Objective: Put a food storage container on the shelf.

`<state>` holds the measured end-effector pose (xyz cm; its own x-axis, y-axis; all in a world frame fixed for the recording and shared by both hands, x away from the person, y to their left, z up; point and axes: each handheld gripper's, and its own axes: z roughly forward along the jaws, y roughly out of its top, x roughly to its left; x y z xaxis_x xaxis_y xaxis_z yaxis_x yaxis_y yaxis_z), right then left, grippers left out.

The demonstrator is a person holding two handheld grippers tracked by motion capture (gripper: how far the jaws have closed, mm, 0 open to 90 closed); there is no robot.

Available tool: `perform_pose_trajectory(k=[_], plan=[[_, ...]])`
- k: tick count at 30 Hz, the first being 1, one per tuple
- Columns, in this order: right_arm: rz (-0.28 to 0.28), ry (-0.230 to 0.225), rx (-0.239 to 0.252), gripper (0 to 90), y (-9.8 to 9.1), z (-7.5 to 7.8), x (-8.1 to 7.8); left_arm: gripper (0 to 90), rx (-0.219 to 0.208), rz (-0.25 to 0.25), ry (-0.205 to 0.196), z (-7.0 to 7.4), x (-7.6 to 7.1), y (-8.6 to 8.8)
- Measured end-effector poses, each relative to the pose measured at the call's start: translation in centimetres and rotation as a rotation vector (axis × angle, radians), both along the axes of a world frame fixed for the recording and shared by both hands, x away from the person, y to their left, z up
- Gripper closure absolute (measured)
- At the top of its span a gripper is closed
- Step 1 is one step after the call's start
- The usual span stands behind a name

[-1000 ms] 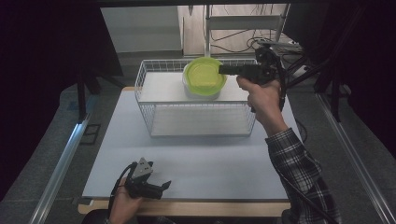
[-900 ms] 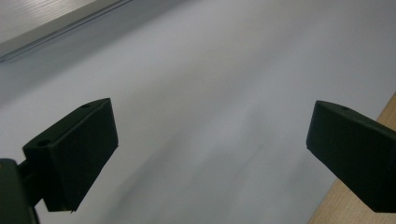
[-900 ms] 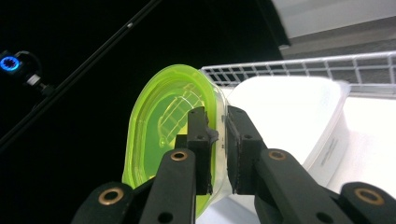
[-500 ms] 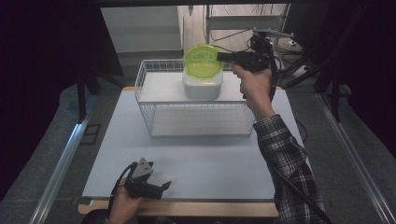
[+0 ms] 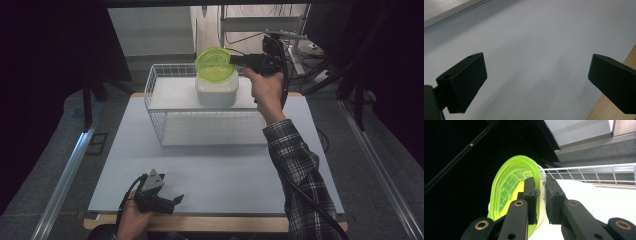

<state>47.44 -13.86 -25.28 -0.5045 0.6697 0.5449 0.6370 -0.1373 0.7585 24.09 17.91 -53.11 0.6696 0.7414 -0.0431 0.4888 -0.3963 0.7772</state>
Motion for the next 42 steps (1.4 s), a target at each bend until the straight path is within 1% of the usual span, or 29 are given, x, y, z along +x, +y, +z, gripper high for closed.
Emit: perform_pose_trajectory(k=[1, 4, 6, 8, 13, 15, 17, 18, 20, 21, 24, 27, 33, 38, 40, 42], plan=[[-0.009, -0.005, -0.018, 79.4, 0.1, 0.1, -0.1, 1.7, 0.001, -0.001, 0.000, 0.0, 0.0, 0.0], [-0.023, -0.012, -0.044, 77.1, 0.3, 0.2, -0.1, 1.8, 0.002, -0.003, 0.001, 0.0, 0.0, -0.1], [-0.037, -0.009, -0.062, 73.6, 0.3, 0.2, 0.1, 1.8, 0.002, -0.004, 0.000, 0.0, 0.0, -0.1], [-0.041, -0.002, -0.057, 71.9, 0.3, 0.0, 0.3, 1.8, 0.004, -0.005, 0.001, 0.0, 0.0, -0.1], [-0.034, 0.028, -0.006, 71.8, 0.0, -0.5, 1.1, 1.8, 0.007, -0.007, 0.001, 0.0, 0.0, -0.1], [-0.031, 0.037, 0.003, 70.2, -0.1, -0.6, 1.3, 1.8, 0.007, -0.008, 0.001, 0.0, 0.0, -0.1], [-0.052, 0.023, -0.038, 69.0, 0.0, -0.6, 1.4, 1.8, 0.007, -0.010, 0.002, 0.0, 0.0, -0.1], [-0.048, 0.017, -0.044, 68.2, 0.0, -0.6, 1.5, 1.8, 0.008, -0.010, 0.002, 0.0, 0.0, -0.1], [-0.043, 0.019, -0.031, 66.5, -0.1, -0.8, 1.6, 1.8, 0.007, -0.010, 0.001, 0.0, 0.0, -0.1], [-0.043, 0.014, -0.035, 65.2, 0.0, -0.8, 1.7, 1.8, 0.007, -0.010, 0.002, 0.0, 0.0, -0.1], [-0.043, 0.003, -0.051, 57.4, 0.0, -0.7, 1.7, 1.8, 0.007, -0.010, 0.002, 0.0, 0.0, -0.1], [-0.037, -0.013, -0.057, 46.7, 0.0, -0.7, 1.7, 1.8, 0.008, -0.011, 0.001, 0.0, 0.0, -0.1], [0.002, -0.035, -0.055, 29.3, -0.4, -0.8, 1.9, 1.8, 0.009, -0.012, 0.002, 0.0, 0.0, -0.1], [0.035, -0.062, -0.058, 21.1, -1.0, -0.8, 1.8, 1.8, 0.010, -0.012, 0.003, 0.0, 0.0, -0.1], [0.051, -0.076, -0.062, 20.1, -1.4, -0.8, 1.6, 1.8, 0.010, -0.012, 0.004, 0.0, 0.0, -0.1], [0.062, -0.092, -0.079, 19.0, -1.8, -0.8, 1.3, 1.8, 0.010, -0.012, 0.005, -0.1, 0.0, -0.2]])
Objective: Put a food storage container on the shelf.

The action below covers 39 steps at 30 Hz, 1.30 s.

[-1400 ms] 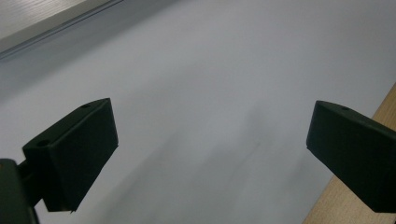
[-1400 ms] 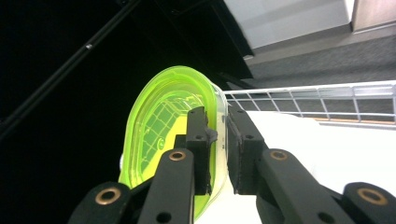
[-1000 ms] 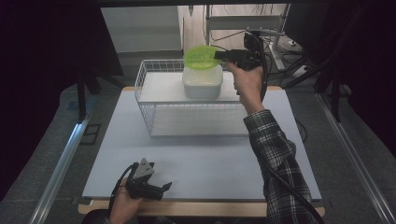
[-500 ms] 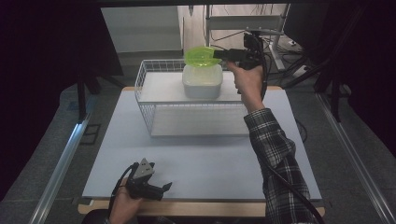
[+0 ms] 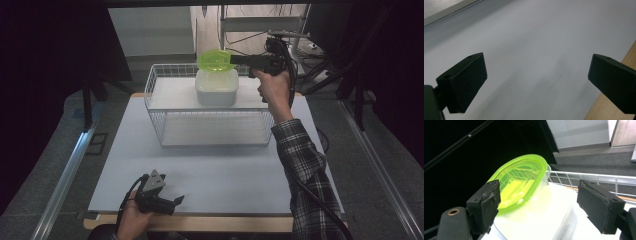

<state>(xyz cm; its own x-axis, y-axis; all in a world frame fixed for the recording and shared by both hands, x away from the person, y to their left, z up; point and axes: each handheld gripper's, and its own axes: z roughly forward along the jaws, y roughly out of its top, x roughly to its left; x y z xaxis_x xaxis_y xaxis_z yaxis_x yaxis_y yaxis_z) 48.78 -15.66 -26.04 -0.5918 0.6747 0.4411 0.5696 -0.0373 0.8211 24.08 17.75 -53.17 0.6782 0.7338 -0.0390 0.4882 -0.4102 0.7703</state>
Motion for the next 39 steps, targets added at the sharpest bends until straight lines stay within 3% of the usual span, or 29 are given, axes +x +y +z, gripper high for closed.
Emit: perform_pose_trajectory(k=[14, 32, 39], plan=[[0.031, -0.040, -0.034, 16.1, -2.2, -1.0, -1.4, 1.8, 0.000, 0.000, 0.006, -0.1, 0.1, 0.0], [0.097, -0.106, -0.133, 10.5, -1.6, -2.0, -4.0, 1.8, -0.005, 0.000, 0.007, -0.1, 0.1, 0.0], [0.111, -0.122, -0.148, 8.0, -1.4, -2.3, -4.9, 1.8, -0.006, -0.001, 0.007, -0.1, 0.1, 0.0]])
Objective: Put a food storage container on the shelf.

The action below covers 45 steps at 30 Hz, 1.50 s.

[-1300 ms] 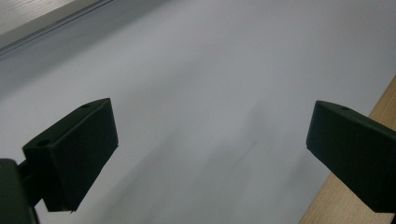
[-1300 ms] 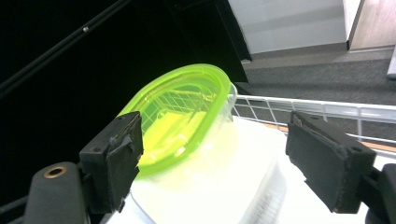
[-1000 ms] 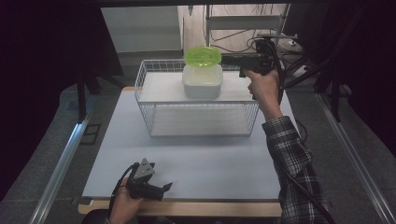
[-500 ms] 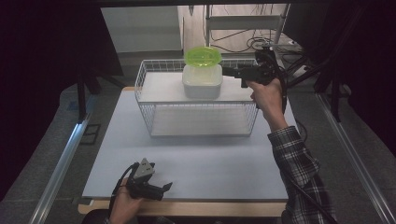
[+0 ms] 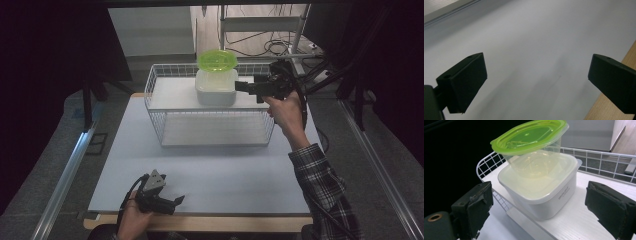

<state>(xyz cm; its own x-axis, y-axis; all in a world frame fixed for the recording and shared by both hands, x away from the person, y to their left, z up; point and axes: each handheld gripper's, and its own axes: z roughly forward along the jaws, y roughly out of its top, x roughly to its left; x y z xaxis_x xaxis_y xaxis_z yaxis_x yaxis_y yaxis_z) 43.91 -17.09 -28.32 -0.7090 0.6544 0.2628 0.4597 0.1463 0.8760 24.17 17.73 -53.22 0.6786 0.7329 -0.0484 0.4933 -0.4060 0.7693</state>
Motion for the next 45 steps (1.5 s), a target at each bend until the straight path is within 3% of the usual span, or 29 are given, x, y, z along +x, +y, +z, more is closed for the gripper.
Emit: perform_pose_trajectory(k=[24, 45], plan=[[0.035, 0.008, -0.024, 5.2, 0.0, -2.1, -2.0, 1.8, -0.006, -0.006, -0.002, 0.0, 0.0, -0.1], [0.059, -0.039, -0.106, 3.3, 0.1, -5.1, -4.6, 1.8, -0.026, -0.015, -0.008, 0.1, 0.0, 0.0]])
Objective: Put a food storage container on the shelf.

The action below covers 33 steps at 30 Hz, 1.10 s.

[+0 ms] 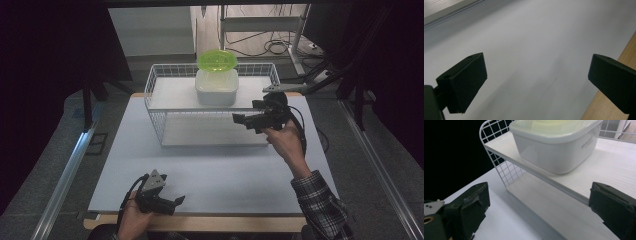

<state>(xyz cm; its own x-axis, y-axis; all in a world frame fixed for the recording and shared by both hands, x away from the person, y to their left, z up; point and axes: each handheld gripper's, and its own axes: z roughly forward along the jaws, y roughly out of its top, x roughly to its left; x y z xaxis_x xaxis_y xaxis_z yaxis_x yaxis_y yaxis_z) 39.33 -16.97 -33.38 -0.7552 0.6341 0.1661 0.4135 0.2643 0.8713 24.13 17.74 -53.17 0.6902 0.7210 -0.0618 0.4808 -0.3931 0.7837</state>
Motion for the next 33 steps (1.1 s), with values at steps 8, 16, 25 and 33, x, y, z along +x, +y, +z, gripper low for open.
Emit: perform_pose_trajectory(k=[8, 16, 25, 33], plan=[[-0.005, -0.051, -0.043, 0.0, 0.3, -1.7, -1.1, 1.8, 0.003, -0.001, -0.001, 0.0, 0.0, 0.0], [-0.013, -0.075, -0.055, 0.0, 0.4, -3.4, -2.0, 1.8, 0.005, 0.002, 0.000, 0.0, 0.0, 0.0], [-0.021, -0.081, -0.053, 0.0, 0.0, -5.0, -3.1, 1.8, 0.009, -0.005, 0.001, 0.0, 0.0, 0.0], [-0.021, -0.067, -0.076, 0.0, -0.4, -6.8, -4.1, 1.8, -0.004, -0.011, -0.001, 0.1, -0.1, 0.0]])
